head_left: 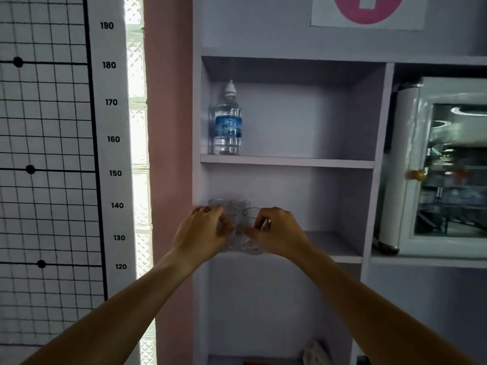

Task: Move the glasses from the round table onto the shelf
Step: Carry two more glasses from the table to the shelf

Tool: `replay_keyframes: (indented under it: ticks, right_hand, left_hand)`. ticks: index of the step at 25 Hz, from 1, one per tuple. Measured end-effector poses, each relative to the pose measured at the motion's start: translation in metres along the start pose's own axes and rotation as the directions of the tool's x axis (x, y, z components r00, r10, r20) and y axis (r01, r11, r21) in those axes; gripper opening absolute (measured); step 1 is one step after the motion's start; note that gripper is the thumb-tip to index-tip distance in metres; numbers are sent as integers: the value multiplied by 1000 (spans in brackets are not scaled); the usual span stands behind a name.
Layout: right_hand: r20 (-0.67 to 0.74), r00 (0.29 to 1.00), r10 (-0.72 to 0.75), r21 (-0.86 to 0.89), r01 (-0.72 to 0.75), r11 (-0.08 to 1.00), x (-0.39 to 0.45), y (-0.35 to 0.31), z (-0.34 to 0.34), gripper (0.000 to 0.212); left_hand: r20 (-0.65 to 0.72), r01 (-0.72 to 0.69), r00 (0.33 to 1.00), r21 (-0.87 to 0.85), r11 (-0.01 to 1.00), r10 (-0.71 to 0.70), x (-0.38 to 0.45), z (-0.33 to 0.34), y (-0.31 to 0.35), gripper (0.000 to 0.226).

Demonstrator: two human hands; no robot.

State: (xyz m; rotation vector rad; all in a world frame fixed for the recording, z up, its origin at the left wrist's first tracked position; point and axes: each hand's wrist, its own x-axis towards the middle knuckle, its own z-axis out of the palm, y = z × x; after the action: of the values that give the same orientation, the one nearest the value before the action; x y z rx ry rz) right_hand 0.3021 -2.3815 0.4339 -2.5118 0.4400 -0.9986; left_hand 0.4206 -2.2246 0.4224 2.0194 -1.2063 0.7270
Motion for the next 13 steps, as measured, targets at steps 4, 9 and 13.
replay_keyframes:
  ticks: [4, 9, 13]
  right_hand:
    - [6, 1000, -20, 31, 19, 999, 16, 14, 10, 28]
    - [22, 999, -48, 82, 46, 996, 28, 24, 23, 29]
    - [15, 997, -78, 135, 76, 988, 33, 29, 30, 24]
  left_hand:
    - [-4, 38, 999, 83, 996, -37, 2, 10, 3, 19]
    - [-49, 41, 998, 232, 972, -30, 6, 20, 4, 21]
    - [-63, 64, 997, 302, 951, -47, 8, 26, 7, 23]
